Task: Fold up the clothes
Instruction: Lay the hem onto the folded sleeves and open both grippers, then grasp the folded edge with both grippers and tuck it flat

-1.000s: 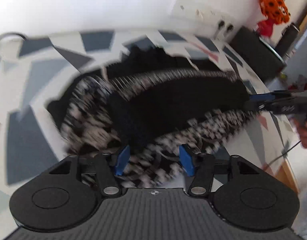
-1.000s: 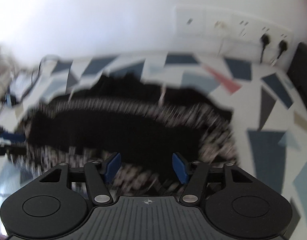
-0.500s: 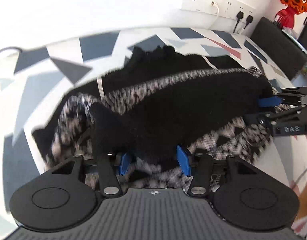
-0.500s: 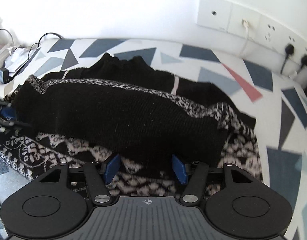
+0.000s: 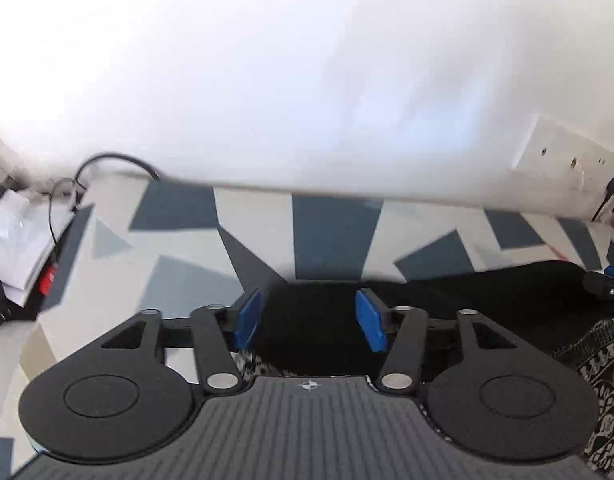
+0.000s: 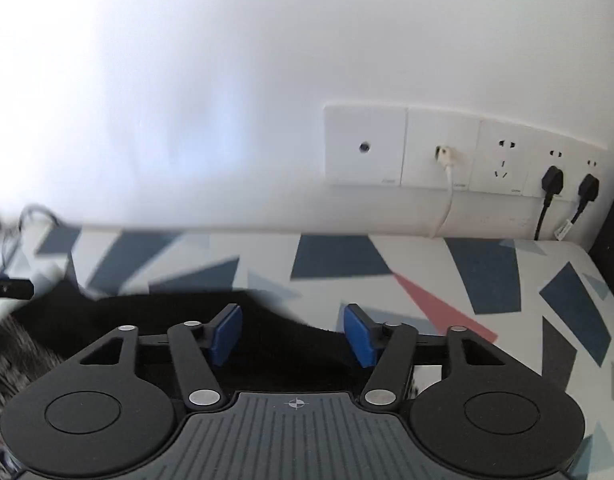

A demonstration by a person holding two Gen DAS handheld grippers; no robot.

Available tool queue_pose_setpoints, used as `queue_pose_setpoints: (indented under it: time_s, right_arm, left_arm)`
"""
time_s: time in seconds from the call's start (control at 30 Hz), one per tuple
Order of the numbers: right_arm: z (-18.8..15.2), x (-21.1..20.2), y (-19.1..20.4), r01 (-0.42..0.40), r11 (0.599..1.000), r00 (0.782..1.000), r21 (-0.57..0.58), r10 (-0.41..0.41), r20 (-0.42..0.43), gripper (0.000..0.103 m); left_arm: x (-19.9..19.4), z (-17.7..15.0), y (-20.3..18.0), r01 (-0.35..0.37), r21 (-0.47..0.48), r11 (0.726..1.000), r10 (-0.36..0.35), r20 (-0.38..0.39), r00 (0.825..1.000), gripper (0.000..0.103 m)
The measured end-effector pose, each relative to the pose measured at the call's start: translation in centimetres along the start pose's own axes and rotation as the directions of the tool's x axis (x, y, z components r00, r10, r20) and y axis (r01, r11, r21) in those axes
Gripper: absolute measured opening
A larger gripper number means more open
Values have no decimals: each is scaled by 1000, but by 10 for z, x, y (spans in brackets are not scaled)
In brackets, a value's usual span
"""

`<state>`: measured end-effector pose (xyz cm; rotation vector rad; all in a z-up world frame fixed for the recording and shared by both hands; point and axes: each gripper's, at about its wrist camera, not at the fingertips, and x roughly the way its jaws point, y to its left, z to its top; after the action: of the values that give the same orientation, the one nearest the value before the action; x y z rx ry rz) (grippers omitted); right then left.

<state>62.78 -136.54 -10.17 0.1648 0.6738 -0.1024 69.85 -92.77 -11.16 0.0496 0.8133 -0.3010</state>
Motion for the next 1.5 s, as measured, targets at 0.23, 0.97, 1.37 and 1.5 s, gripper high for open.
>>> queue_pose_setpoints:
  time_s: [0.23, 0.97, 1.37, 1.5]
  right_arm:
    - [-30, -17, -33, 19, 1000, 996, 7, -18, -90, 63]
    - [-23, 43, -12, 22, 999, 995, -35, -25, -95, 70]
    - [-62, -15, -29, -4, 999, 992, -33, 0, -122, 72]
    - [-68, -26, -36, 14, 1000, 994, -15, -15, -111, 72]
  left_arm:
    - [-7, -67, 26, -27, 38, 999, 33, -157, 987, 69]
    - [6, -62, 45, -93, -54, 994, 86, -119, 989, 75]
    - [73, -26, 34, -200, 26, 979, 202, -116, 973, 75]
    - [63, -30, 50, -200, 8, 980, 200, -134, 971, 75]
